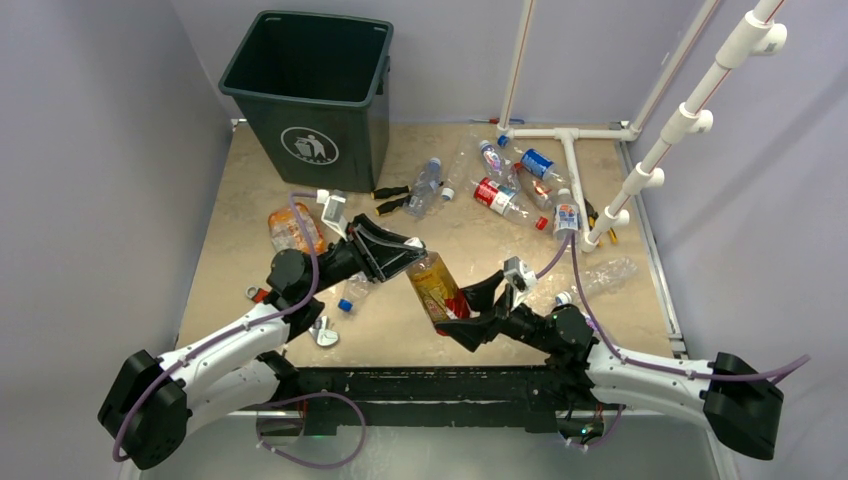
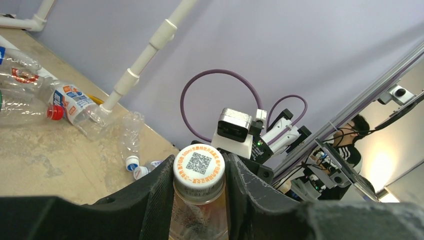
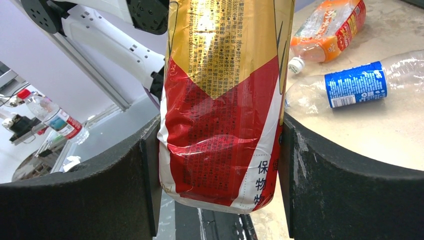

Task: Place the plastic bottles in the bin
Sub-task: Pick up the plastic bottle at the center of the board.

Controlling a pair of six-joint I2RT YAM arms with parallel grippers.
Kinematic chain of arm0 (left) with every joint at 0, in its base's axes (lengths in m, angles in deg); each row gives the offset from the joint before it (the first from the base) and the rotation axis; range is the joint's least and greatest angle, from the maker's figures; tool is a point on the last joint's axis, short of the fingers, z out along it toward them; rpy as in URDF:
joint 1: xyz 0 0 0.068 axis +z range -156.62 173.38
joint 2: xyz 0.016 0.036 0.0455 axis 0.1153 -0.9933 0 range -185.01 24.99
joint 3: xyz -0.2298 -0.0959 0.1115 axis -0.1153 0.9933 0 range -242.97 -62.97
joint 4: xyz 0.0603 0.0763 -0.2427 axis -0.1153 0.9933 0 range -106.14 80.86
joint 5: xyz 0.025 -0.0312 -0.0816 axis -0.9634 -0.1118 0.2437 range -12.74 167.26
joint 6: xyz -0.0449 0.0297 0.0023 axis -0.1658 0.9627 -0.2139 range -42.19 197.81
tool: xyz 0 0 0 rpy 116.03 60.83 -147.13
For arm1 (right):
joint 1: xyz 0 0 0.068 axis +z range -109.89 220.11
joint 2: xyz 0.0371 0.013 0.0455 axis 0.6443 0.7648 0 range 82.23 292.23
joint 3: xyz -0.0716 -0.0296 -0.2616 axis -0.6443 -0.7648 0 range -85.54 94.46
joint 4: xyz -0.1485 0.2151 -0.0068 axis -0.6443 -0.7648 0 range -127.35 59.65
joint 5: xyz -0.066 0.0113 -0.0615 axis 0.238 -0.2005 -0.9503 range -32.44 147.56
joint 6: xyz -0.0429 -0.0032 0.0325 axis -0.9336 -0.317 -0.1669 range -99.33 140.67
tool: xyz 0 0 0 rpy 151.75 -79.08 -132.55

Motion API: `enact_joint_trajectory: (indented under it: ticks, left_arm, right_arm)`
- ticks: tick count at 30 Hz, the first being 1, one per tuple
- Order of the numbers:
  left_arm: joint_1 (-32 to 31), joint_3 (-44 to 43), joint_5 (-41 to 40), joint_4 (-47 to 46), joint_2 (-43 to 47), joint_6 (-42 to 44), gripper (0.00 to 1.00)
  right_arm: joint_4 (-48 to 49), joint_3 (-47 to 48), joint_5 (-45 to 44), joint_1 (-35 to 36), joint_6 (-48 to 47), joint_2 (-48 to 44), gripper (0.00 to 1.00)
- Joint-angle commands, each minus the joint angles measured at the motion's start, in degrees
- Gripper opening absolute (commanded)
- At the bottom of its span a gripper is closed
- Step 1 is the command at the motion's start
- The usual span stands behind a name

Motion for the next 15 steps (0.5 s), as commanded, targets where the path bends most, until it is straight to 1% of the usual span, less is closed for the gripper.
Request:
enact_joint_trajectory:
  ticks: [1,2,3,5,7,8,11,15]
  left_arm:
    - [-1.16,-0.50,2.67,-3.70,0.31,-0.61,0.02]
    - [-1.12,-0.63,2.66,-3.53,0.38,-0.65,0.00]
    - [-1.11,-0.68,2.36,-3.19,0.58,-0.61,0.00]
    - [-1.11,-0.63,1.35,-1.91,1.54,-0.07,0.00]
    - [-1.12,-0.91,0.12,0.75,3.09,1.29,0.00]
    - [-1.11,-1.21,-0.45,2.48,3.87,2.23,0.00]
    - [-1.11,-3.13,-2.17,9.03,6.85,6.85,0.00]
    - [-1.11,-8.13,-4.38,20.25,9.62,14.40,0.00]
  right_arm:
    - [1.22,1.79,-1.01,-0.07,0.25,0.48,0.42]
    - [0.34,2.00,-1.54,-0.07,0.68,0.44,0.48]
    - [-0.48,2.28,-1.84,-0.07,1.12,0.42,0.60]
    - [-3.54,3.43,-2.71,-0.07,3.01,0.36,0.80]
    - [-7.08,4.89,-3.79,-0.07,4.79,0.01,0.96]
    - [-8.73,5.74,-3.85,-0.07,5.36,-0.32,0.99]
    - [-12.51,7.64,-3.35,-0.07,6.68,-2.44,0.99]
    - [-16.72,9.03,-4.27,-0.07,7.19,-7.17,0.99]
